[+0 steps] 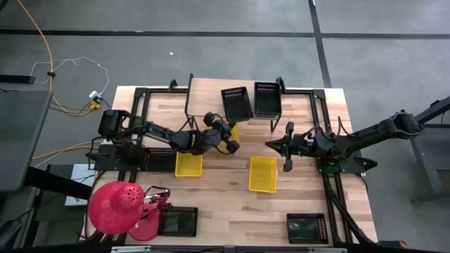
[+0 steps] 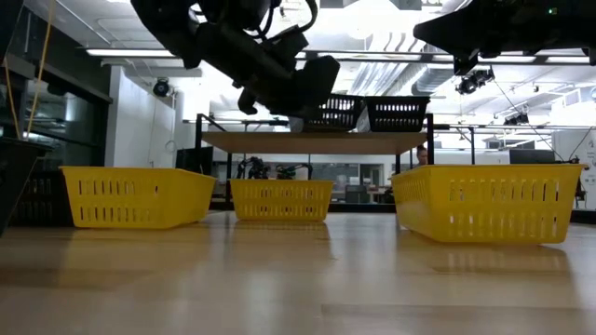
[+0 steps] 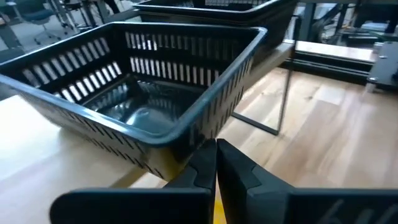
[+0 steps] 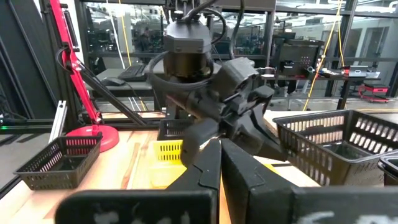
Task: Stack baskets on shelf by color
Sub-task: Put the black bin on the shelf
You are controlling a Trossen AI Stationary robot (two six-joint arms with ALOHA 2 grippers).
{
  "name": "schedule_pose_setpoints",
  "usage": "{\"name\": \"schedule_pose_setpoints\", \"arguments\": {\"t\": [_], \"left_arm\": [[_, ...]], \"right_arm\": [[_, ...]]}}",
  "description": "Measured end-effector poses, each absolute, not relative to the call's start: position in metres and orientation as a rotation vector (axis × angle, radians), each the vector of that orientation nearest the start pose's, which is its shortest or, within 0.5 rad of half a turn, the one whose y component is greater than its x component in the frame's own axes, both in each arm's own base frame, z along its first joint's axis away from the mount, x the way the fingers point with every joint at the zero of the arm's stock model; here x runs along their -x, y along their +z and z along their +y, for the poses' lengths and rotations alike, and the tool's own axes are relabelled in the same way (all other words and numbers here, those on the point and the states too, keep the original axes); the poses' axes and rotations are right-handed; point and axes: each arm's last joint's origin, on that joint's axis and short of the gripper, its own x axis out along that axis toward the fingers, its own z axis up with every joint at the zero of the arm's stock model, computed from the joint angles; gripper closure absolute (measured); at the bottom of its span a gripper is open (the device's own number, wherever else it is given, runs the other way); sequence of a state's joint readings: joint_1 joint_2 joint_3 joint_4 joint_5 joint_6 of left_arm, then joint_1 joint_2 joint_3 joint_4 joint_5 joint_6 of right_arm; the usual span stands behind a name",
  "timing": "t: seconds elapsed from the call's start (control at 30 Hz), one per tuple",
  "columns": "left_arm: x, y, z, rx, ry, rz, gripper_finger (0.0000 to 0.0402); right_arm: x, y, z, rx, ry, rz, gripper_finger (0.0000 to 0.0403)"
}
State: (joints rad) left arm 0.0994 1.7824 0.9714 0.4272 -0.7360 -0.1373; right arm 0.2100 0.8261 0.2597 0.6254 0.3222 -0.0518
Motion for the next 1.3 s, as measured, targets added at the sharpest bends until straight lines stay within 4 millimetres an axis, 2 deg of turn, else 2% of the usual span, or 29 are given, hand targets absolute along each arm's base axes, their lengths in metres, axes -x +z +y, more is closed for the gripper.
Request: {"name": "schedule_pose_setpoints", "arguments": {"t": [1.3], "left_arm": [[-0.368,0.205,0.077,-0.001,0.851,0.202,0.0401]], "right_arm": [[-0.173,0.222,0.028,0.033,-0.114,-0.054,0.0402]]}}
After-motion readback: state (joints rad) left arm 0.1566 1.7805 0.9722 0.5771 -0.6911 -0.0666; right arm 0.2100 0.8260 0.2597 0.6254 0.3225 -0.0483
